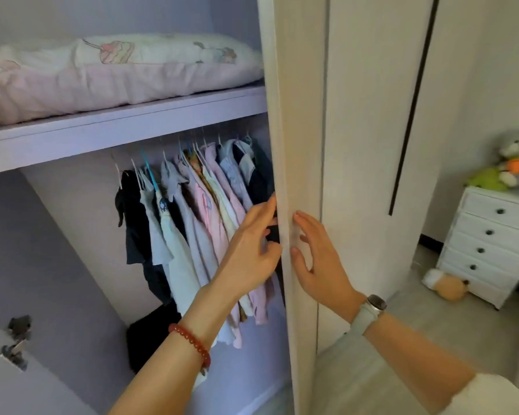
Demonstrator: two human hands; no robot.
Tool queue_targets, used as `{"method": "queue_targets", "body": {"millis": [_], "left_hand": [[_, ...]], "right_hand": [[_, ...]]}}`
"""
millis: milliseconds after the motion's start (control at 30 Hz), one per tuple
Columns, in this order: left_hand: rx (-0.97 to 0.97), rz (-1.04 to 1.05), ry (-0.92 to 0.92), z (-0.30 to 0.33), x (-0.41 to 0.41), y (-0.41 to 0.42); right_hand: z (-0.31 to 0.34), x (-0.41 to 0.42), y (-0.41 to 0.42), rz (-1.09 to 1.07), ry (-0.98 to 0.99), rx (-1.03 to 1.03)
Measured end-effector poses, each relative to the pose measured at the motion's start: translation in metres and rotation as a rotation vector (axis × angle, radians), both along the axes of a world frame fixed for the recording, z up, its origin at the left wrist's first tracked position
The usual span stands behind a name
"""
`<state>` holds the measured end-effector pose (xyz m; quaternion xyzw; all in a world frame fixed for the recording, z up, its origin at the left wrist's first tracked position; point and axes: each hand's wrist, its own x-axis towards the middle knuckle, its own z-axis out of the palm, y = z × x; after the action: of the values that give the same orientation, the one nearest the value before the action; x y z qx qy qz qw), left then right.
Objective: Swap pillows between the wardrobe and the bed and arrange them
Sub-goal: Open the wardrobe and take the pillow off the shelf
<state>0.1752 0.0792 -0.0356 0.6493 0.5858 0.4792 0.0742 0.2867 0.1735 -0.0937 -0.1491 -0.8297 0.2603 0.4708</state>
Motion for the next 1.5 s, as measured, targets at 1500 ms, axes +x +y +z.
{"method": "queue_targets", "body": {"millis": [1500], "left_hand": [[0.036, 0.786, 0.678, 0.169, -0.143, 0.057]], "right_hand": [[0.178, -0.091, 0.141, -0.147, -0.218, 0.466]]}}
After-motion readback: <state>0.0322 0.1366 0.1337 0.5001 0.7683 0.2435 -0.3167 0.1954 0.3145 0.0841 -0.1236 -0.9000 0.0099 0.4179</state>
